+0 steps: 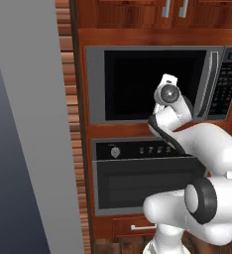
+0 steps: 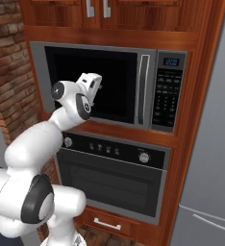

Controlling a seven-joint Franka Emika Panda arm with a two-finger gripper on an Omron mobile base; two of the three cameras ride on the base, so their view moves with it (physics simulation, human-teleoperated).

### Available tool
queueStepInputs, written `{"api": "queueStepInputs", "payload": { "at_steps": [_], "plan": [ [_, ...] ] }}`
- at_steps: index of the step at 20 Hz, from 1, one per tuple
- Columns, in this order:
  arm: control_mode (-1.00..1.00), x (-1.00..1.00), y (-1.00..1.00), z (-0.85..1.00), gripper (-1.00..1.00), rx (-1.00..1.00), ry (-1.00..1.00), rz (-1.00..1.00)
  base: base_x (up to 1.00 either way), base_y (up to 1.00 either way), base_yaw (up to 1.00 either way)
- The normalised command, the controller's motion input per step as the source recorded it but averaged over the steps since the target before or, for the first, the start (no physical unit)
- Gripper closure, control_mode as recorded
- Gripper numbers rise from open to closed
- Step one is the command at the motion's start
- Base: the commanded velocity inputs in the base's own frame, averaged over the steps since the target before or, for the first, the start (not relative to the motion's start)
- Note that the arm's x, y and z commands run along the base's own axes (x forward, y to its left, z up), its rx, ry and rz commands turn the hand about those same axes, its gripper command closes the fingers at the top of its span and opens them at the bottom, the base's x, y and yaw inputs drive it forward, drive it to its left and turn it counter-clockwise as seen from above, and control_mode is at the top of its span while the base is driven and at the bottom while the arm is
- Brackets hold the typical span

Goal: Place the bowl containing the tomato and eggplant in the microwave. Close the microwave door and press the start button to microwave the meal.

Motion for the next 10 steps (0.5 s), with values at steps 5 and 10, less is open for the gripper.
{"api": "queueStepInputs", "payload": {
  "at_steps": [5,10],
  "plan": [
    [-1.0,0.63,0.0,0.0,-1.0,0.0,0.0,0.0,0.0,0.0,0.0],
    [-1.0,0.41,0.0,0.0,-1.0,0.0,0.0,0.01,0.0,0.0,0.0]
  ]
}}
